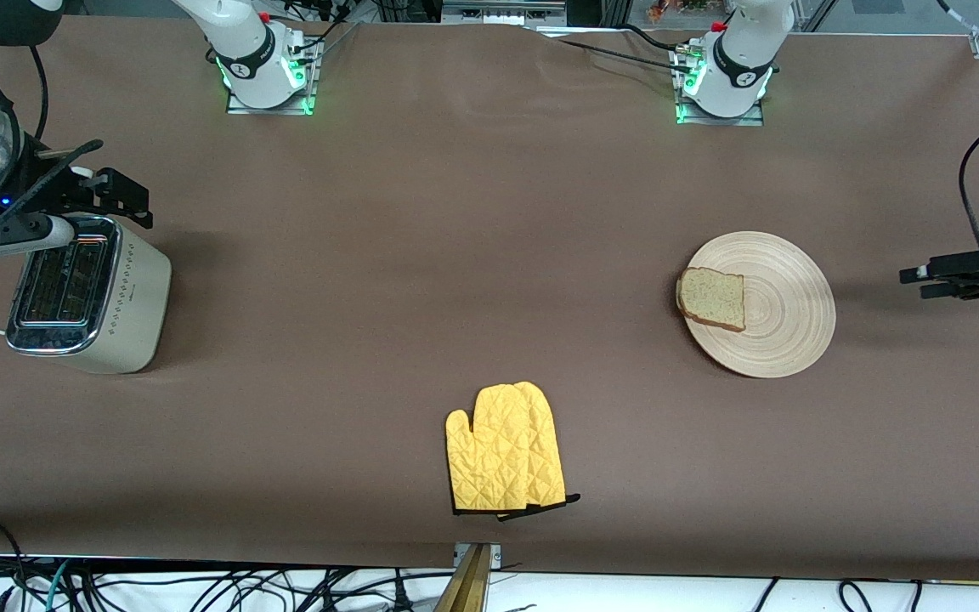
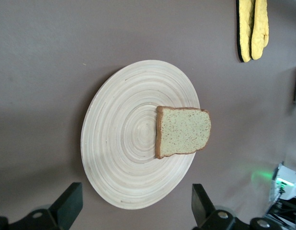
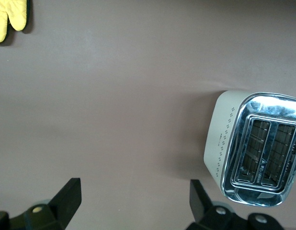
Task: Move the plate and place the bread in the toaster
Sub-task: 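Reach the left gripper to the wooden plate's rim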
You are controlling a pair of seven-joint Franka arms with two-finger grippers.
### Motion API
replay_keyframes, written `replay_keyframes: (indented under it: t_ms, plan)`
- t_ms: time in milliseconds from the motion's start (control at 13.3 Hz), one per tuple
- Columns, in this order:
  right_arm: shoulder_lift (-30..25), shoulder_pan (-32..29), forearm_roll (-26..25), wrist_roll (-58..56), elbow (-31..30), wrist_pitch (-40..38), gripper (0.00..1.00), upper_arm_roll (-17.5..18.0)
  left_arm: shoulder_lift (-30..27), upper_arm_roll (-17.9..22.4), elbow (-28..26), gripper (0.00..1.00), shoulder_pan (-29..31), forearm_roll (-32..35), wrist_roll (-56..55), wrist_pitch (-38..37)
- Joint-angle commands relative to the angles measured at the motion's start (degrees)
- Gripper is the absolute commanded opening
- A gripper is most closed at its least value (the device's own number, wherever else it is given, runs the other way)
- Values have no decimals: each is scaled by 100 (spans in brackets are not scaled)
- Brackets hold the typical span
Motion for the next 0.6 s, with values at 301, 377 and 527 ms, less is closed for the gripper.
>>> replay_keyframes:
  t_ms: [301, 377, 527]
  plan:
    - [-70, 8, -47, 55, -29, -51, 100, 1, 1410, -61, 321, 100, 294, -786, 1204, -61]
    - [-70, 8, -47, 55, -29, -51, 100, 1, 1533, -61, 321, 100, 294, -795, 1204, -61]
    - [-70, 8, -47, 55, -29, -51, 100, 1, 1797, -61, 321, 100, 285, -917, 1195, -52]
